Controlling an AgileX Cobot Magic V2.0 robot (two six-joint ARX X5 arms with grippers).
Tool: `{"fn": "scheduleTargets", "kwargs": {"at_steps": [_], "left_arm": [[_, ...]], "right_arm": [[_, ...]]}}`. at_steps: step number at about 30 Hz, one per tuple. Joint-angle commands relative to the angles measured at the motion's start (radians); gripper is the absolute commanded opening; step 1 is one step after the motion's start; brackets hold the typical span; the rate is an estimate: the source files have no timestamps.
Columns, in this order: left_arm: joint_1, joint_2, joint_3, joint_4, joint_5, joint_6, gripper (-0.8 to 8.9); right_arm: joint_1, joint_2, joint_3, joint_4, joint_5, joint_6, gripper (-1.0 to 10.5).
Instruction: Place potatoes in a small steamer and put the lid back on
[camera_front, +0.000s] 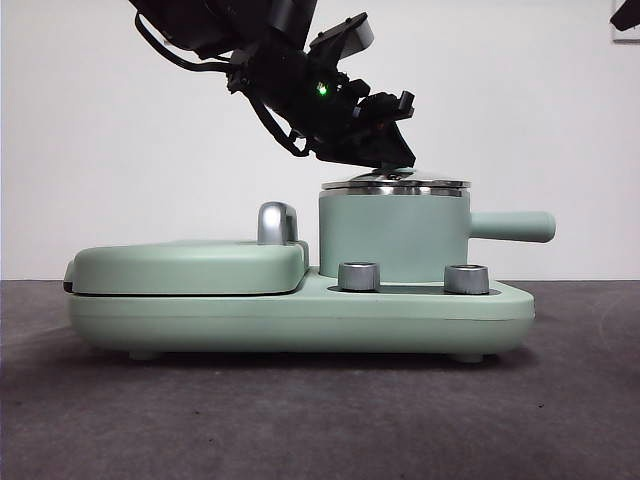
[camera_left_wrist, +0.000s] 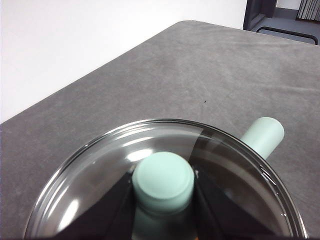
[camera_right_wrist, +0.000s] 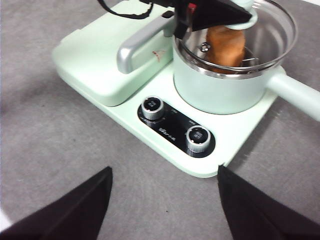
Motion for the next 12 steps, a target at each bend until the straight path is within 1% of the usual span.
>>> {"fn": "scheduleTargets", "kwargs": {"at_steps": [1,6,12], "left_arm": [[-0.017,0.026,0.03,-0.019,0.009,0.011,0.09],[-0.016,0.01,0.03,-0.061,0.009,0.027,0.09],[-0.016,-0.001,0.03,-0.072,0.009,0.034,0.09]], "right_arm": [[0.005,0.003,0.004,0.006,0.004,-0.008,3.2],[0.005,0.003,0.004,0.006,0.004,-0.008,3.2],[0.005,0.003,0.004,0.006,0.004,-0.008,3.2]]}}
